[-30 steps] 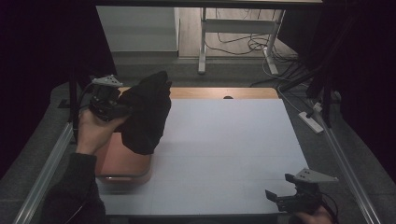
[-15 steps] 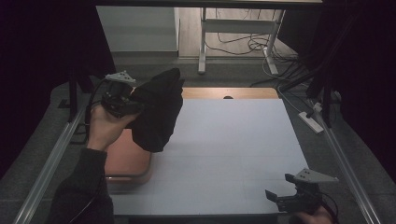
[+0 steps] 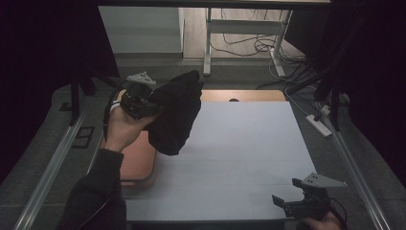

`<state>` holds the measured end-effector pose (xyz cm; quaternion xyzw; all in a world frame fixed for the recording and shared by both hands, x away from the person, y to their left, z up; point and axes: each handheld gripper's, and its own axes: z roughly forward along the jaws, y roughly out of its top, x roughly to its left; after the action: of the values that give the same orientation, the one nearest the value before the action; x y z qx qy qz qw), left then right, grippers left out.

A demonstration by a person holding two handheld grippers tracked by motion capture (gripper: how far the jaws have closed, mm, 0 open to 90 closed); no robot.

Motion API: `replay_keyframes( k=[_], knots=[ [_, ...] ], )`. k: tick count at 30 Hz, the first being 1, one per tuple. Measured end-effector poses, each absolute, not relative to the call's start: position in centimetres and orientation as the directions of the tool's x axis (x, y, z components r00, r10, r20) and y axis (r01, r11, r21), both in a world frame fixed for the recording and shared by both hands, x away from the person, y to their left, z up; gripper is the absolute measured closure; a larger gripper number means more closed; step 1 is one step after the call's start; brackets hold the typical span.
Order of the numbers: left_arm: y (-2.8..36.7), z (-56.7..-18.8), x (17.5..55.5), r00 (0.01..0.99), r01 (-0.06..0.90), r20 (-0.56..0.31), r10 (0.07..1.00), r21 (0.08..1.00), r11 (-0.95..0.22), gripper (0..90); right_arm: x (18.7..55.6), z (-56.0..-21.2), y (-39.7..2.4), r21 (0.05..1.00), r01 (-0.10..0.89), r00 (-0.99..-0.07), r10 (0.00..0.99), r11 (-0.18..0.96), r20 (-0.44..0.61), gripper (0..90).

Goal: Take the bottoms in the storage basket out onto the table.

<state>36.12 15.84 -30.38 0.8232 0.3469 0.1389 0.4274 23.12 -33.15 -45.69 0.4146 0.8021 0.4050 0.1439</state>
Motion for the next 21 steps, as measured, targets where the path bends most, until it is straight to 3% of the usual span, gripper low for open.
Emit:
replay_keyframes(
  k=[21],
  knots=[
    [10.4,-32.6,37.7,0.771,0.427,-0.067,0.633,0.793,-0.435,71.9,23.1,-45.7,-33.2,0.771,0.549,-0.615,0.780,0.322,0.112,0.3]
  ],
)
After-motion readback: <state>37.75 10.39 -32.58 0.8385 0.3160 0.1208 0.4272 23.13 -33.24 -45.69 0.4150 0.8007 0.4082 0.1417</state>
